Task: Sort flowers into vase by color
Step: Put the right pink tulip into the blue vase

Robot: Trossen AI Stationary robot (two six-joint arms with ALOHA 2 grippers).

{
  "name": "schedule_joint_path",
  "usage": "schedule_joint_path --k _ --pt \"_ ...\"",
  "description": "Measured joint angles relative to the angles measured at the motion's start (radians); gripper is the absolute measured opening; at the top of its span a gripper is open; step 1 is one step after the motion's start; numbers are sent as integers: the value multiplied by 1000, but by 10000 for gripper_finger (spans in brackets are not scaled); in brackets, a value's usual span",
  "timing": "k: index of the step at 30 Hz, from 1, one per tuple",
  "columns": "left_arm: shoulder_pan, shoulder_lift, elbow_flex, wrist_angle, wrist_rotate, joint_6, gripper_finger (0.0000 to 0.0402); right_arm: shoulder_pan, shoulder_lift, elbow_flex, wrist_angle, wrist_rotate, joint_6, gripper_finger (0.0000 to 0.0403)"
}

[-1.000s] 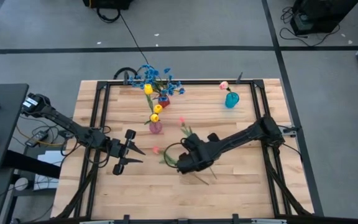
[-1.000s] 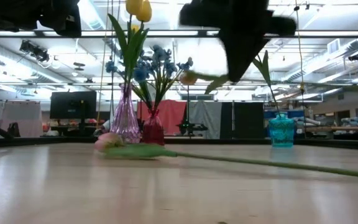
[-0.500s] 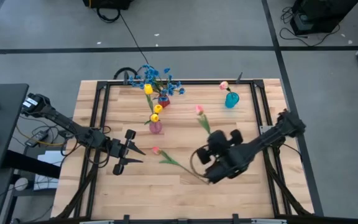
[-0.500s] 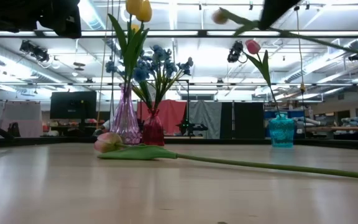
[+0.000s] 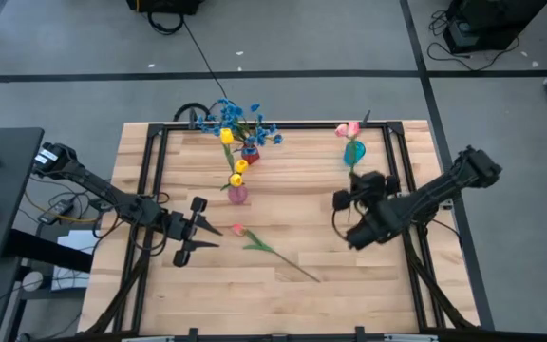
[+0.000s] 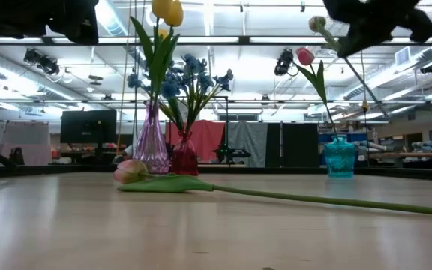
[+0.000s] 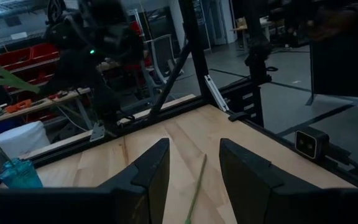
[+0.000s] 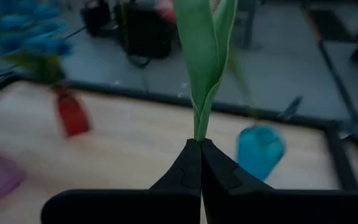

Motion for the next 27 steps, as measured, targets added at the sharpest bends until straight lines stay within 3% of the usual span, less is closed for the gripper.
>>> schedule_joint_path --k 9,16,20,24,27 --pt "0 0 0 17 -32 62 147 -154 -264 -202 0 287 -97 4" --pt "0 0 0 39 -134 100 147 -228 -395 -233 69 342 -287 4" --pt "0 0 0 66 -148 122 147 -227 -393 -211 310 315 -530 4" --pt "0 0 0 69 -151 127 147 -219 -356 -211 691 208 -900 4" --pt "0 0 0 69 -151 126 147 -216 -341 -211 994 203 -1225 4"
